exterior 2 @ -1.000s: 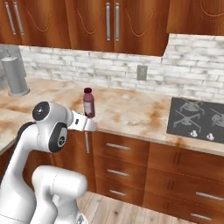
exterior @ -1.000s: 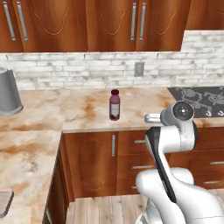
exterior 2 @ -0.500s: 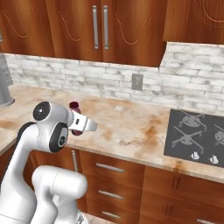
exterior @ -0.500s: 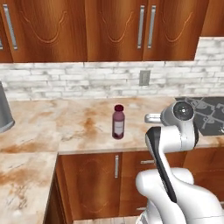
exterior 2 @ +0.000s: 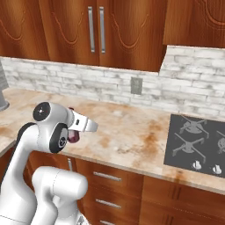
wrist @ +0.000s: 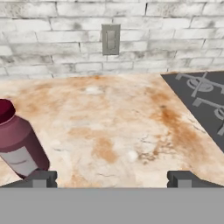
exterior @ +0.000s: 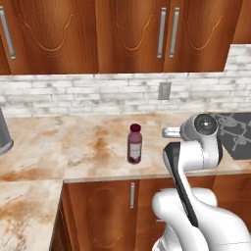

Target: There is a wine glass and glass cup on the dining counter. Place the wine bottle next to the wine glass and the juice bottle next to the glass cup.

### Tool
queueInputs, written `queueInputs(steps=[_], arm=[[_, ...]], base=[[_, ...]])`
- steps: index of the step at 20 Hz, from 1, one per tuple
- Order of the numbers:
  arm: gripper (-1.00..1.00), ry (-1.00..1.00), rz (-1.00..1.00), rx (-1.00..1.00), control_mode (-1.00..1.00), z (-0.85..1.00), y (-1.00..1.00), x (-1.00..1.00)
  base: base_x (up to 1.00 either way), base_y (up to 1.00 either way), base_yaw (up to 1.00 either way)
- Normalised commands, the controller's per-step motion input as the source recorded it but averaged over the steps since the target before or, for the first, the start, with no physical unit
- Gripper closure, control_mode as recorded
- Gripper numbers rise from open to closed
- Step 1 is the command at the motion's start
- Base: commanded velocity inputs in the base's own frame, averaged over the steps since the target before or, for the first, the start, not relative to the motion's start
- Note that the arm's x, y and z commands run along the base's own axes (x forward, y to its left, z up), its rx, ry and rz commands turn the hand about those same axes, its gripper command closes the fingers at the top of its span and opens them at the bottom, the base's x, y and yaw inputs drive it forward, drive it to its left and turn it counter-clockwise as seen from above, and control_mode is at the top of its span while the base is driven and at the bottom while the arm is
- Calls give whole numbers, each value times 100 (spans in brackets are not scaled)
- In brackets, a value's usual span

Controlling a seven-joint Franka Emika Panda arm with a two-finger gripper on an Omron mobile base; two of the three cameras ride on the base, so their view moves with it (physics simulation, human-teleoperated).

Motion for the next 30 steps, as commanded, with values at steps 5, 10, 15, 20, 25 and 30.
queueInputs(steps=[5, 10, 15, 20, 25, 30], arm=[[-100, 0, 0, 0, 100, 0, 0, 0], [-100, 0, 0, 0, 100, 0, 0, 0], [-100, 0, 0, 0, 100, 0, 0, 0], [-100, 0, 0, 0, 100, 0, 0, 0], [-100, -14, 14, 1, -100, 3, -1, -12], [-100, -17, 44, 0, -100, 19, 0, -10]], base=[[45, 9, 0], [19, 3, 0], [0, 0, 0], [-1, 0, 0], [-1, 0, 0], [0, 0, 0]])
